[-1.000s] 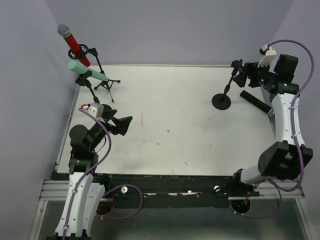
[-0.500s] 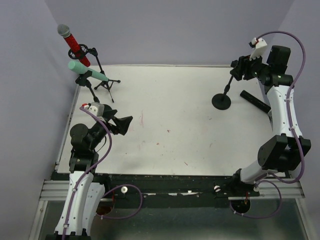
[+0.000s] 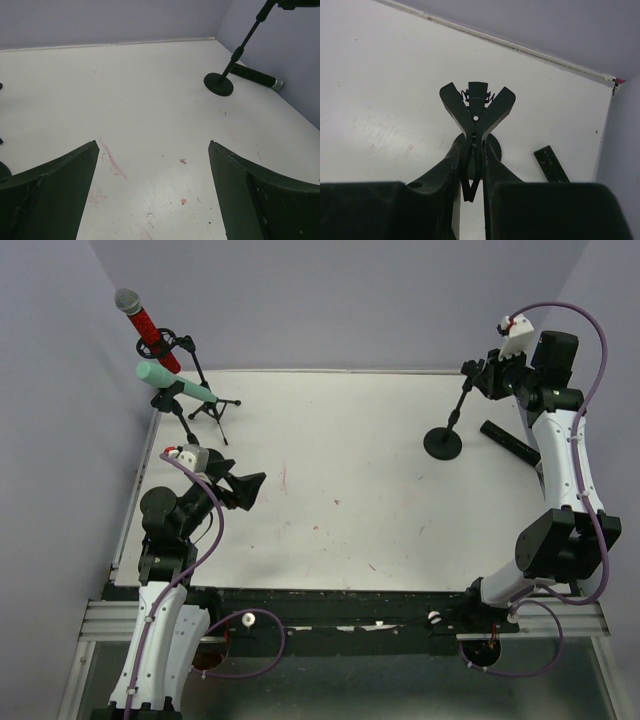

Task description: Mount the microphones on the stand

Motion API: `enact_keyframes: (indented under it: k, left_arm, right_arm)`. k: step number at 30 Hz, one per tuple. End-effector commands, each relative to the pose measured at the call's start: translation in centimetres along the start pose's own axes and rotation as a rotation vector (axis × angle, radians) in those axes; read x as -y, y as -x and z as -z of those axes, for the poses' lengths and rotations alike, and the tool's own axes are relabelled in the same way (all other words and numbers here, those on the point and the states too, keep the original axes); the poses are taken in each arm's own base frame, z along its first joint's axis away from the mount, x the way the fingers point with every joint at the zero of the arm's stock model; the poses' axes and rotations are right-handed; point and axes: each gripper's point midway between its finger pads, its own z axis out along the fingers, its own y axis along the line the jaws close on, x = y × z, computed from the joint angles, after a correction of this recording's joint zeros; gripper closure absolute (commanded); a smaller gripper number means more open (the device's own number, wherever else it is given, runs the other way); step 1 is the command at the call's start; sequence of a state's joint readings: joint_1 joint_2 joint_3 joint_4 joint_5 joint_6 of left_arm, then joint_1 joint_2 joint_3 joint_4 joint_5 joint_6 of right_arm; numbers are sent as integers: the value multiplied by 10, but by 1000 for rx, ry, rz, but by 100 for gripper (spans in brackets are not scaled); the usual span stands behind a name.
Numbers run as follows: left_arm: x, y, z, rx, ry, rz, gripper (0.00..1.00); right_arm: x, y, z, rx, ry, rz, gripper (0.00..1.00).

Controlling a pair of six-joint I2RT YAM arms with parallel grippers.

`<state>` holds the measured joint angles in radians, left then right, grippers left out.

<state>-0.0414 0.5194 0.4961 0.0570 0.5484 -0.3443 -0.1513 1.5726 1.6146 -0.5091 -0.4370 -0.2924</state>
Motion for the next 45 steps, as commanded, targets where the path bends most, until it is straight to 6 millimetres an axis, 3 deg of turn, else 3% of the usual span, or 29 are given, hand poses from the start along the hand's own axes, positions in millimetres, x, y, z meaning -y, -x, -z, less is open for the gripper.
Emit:
enact_keyframes:
  k: [1,5,10,11,14,18,24,28,34,39,43,45]
  left_arm:
    - [14,1,1,1,-77,-7,2]
    - [17,2,1,8,-97,-2,2]
    - [25,4,1,15,-140,-9,2]
    - [26,4,1,15,-148,-9,2]
    - [30,5,2,21,-171,-18,2]
    - [34,6,3,32,-195,-36,2]
    - [37,6,4,37,-213,-44,2]
    - [38,5,3,35,-220,-44,2]
    - [38,4,4,32,-226,-40,2]
    - [40,5,4,34,-233,-39,2]
    - [42,8,6,43,-238,-46,1]
    - [43,8,7,48,-238,-50,2]
  right_arm:
    - [-15,14,7,50,65,51,92]
    - [-67,31,27,107,283,102,93]
    - [-150,42,52,152,582,174,94]
    - [-174,45,59,159,665,190,94]
    - [-217,48,72,171,832,213,94]
    - [-263,34,77,156,998,289,94]
    - [-306,2,80,111,1110,427,91]
    - [-319,-12,89,98,1161,476,89]
    - [-315,-31,94,66,1138,504,81]
    - [-305,-35,96,42,1071,479,50]
    - [-278,-14,98,78,989,384,9]
    - [-255,2,103,109,931,332,1]
